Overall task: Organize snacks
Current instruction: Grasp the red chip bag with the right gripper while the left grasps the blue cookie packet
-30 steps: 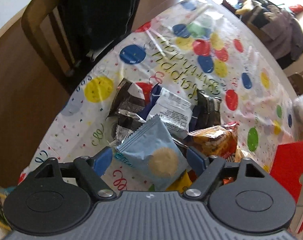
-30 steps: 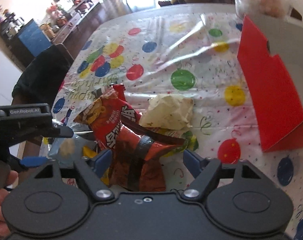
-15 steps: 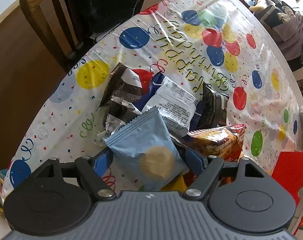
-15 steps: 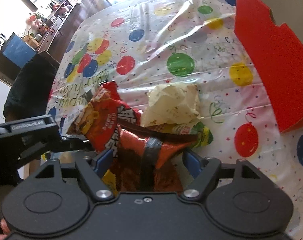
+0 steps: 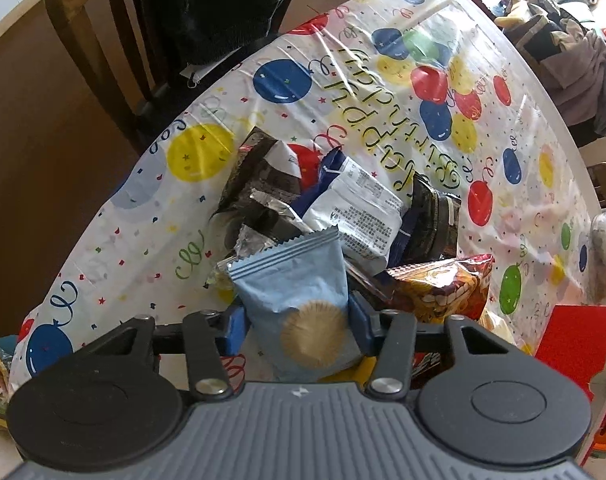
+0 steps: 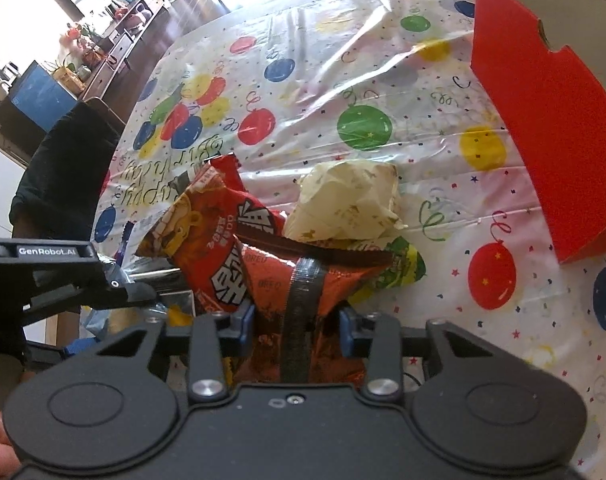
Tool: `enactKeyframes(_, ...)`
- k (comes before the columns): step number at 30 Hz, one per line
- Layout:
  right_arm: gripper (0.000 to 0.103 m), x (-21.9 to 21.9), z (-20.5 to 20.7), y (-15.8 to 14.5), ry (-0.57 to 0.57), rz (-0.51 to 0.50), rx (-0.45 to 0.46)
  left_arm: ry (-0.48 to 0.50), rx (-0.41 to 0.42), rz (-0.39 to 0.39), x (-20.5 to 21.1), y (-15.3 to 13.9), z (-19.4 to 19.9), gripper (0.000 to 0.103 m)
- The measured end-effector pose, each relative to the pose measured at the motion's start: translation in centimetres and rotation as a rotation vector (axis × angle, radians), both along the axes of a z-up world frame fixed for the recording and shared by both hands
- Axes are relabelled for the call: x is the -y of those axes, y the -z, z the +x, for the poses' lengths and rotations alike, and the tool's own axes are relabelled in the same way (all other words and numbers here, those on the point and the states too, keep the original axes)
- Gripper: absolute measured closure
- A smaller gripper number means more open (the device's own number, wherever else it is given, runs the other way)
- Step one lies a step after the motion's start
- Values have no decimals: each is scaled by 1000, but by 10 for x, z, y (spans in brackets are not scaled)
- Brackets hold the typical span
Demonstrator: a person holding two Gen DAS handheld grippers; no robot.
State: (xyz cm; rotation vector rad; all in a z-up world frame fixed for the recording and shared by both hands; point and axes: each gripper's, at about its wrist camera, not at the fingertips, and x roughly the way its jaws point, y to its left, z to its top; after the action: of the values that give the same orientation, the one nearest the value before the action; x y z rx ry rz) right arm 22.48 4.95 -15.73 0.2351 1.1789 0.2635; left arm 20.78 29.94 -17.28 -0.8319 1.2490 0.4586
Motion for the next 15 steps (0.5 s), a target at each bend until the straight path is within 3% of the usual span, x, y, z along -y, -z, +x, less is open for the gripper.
enactKeyframes(15,66,23,-20,-25,6,-17,52,72,68,-30,-1,-6,-21,65)
